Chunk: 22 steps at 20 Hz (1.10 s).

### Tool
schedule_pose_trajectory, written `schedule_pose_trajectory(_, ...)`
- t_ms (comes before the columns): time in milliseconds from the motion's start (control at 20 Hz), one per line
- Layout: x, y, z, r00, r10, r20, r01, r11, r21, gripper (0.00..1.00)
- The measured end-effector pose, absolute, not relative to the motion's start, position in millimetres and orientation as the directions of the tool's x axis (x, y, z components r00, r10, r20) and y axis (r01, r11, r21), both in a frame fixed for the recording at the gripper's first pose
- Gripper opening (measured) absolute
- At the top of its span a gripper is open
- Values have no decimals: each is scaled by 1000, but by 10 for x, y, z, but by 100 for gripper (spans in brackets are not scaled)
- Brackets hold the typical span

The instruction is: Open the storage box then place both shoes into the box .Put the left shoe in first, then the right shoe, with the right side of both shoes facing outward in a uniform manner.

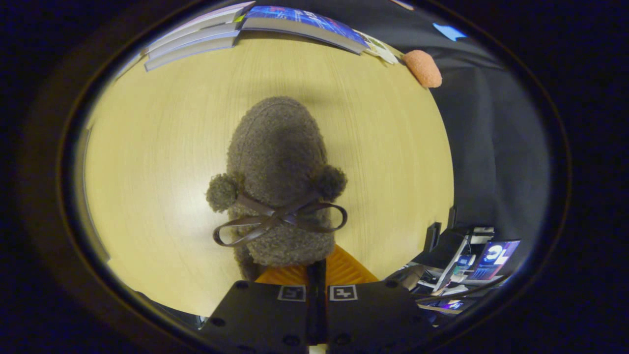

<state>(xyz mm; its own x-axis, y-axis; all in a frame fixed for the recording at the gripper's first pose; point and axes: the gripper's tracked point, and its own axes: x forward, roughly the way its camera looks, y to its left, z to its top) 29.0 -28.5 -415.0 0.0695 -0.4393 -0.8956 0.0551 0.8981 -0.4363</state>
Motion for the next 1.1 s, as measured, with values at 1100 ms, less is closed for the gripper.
schedule_pose_trajectory(1100,272,2506,-1780,394,-436,-809,105,896,-432,4)
